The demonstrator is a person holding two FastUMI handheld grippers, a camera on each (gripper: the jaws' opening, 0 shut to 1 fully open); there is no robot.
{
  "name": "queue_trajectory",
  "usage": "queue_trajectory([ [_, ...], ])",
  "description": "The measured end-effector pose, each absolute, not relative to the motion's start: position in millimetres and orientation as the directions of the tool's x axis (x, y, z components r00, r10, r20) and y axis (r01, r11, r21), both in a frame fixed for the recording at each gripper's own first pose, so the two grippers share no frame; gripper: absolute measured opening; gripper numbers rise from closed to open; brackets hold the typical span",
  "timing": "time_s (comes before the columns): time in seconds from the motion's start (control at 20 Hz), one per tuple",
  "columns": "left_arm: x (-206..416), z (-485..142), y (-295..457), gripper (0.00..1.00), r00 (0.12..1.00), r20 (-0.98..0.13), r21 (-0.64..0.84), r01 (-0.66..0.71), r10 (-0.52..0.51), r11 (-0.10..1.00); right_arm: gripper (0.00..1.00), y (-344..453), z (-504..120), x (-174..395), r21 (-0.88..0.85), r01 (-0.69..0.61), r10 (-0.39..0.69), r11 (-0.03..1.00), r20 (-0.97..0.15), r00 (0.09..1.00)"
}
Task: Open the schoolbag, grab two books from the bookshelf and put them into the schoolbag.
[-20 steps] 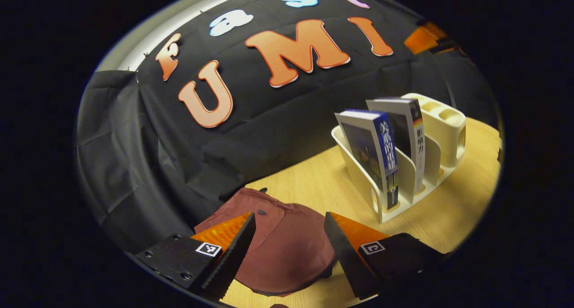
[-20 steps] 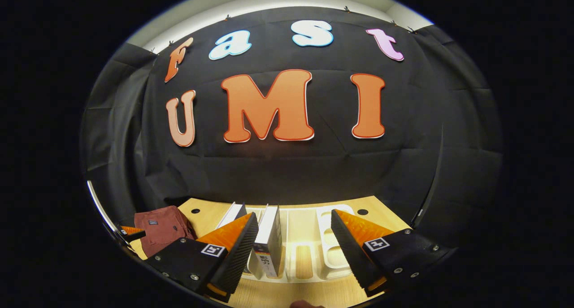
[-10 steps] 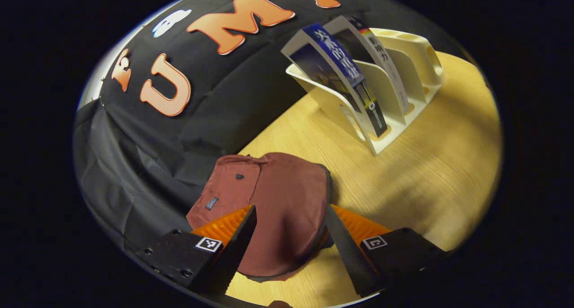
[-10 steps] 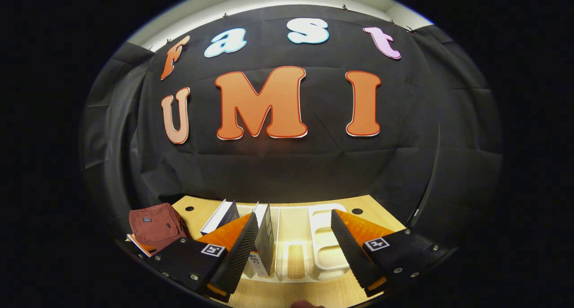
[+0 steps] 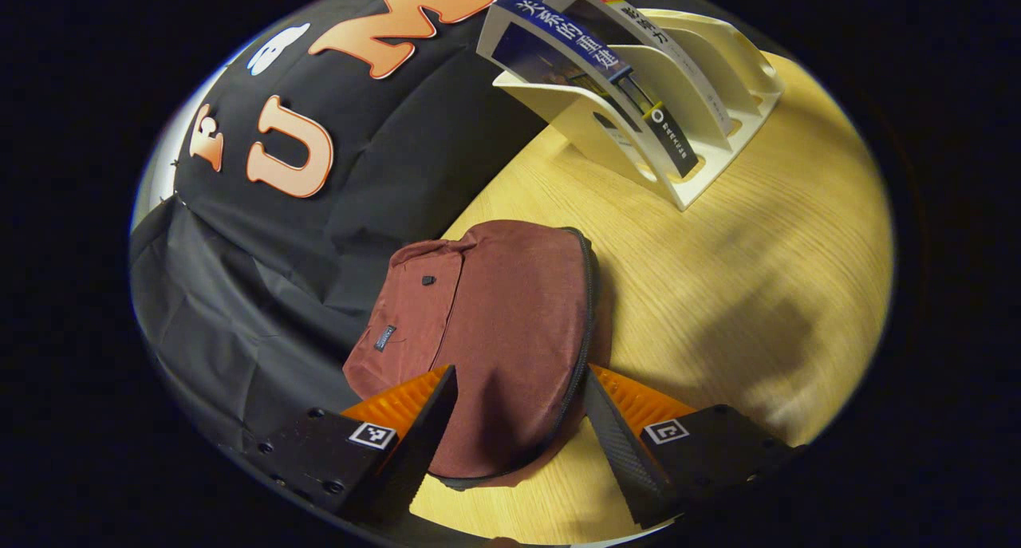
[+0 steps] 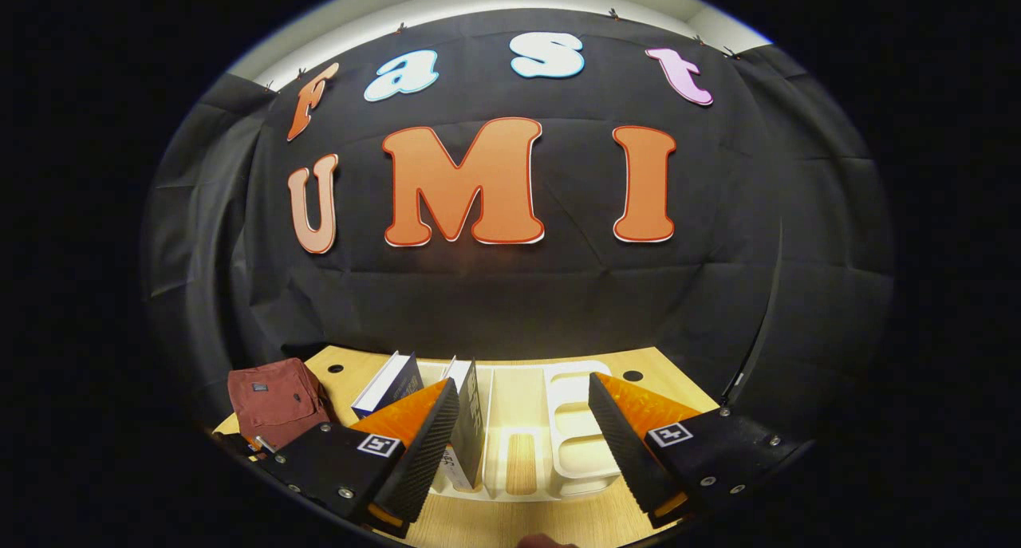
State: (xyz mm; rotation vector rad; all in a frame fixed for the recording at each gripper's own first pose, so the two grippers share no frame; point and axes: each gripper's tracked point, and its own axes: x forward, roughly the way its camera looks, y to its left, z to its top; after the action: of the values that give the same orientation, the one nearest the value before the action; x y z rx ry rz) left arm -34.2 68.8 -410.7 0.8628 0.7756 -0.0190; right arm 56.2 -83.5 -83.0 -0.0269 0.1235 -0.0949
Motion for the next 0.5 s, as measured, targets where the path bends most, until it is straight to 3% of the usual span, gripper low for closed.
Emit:
queue_trajectory([
  [0.15, -35, -412, 65, 0.95, 0.73, -0.62, 0.689, 0.332, 0.288, 0.644, 0.96, -83, -81, 54, -0.024, 0.085, -0.087, 0.996, -0.115, 0.99],
  [0.3, -32, -397, 65, 0.75, 0.736, -0.602, 0.714, 0.321, 0.31, 0.623, 0.96, -85, -80, 50, -0.025, 0.076, -0.078, 0.997, -0.104, 0.992],
  [0.5, -29, -392, 69, 0.66, 0.729, -0.602, 0.723, 0.325, 0.326, 0.609, 0.97, -91, -76, 47, -0.01, 0.065, -0.066, 0.998, -0.093, 0.993],
])
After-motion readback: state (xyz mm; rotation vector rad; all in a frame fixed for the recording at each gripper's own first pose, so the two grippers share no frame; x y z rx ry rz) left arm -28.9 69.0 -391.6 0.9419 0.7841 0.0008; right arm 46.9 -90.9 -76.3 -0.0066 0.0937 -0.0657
